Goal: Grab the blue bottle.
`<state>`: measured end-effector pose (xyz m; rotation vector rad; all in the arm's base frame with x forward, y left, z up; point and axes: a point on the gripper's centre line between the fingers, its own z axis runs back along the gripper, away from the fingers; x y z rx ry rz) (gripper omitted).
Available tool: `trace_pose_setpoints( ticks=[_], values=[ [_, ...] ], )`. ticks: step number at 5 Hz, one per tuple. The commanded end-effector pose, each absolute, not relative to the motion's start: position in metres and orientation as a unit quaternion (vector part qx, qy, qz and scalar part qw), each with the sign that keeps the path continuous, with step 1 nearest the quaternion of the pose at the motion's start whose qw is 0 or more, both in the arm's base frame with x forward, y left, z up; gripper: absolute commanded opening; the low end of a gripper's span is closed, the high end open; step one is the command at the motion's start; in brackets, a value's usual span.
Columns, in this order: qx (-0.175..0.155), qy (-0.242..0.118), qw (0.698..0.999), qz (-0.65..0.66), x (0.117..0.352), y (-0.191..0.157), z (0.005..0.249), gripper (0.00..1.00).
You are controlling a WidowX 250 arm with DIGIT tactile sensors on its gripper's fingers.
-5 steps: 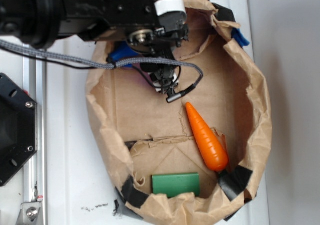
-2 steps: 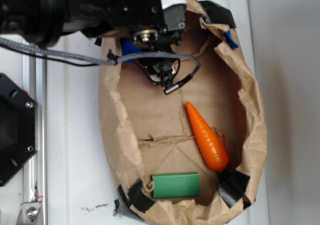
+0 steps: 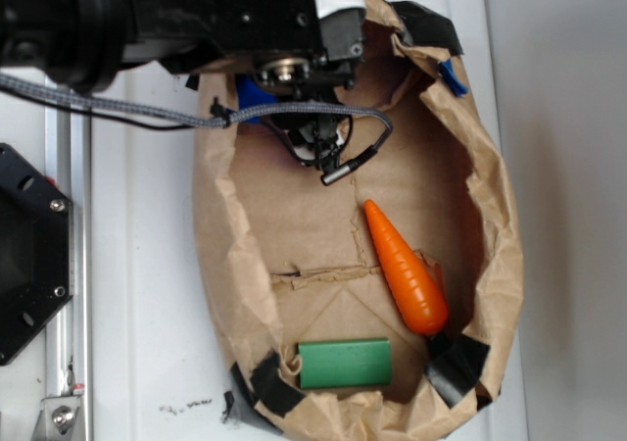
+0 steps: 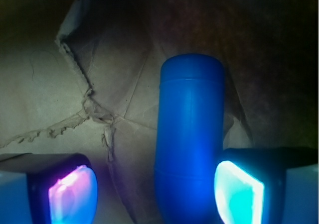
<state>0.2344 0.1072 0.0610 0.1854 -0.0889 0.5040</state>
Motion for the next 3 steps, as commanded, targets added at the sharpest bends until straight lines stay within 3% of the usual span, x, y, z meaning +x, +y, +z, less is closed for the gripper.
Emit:
trace_pose_setpoints(
  ticks=[1, 2, 3],
  values=[
    [0.116, -0.063, 0.954, 0.269, 0.2492, 0.1351, 0.0410, 1.00],
    [0.108, -0.066, 0.954, 0.273, 0.2480, 0.1340, 0.0419, 0.75],
    [0.109, -0.076, 0.952, 0.276, 0.2466, 0.1337, 0.0446, 0.00]
  ],
)
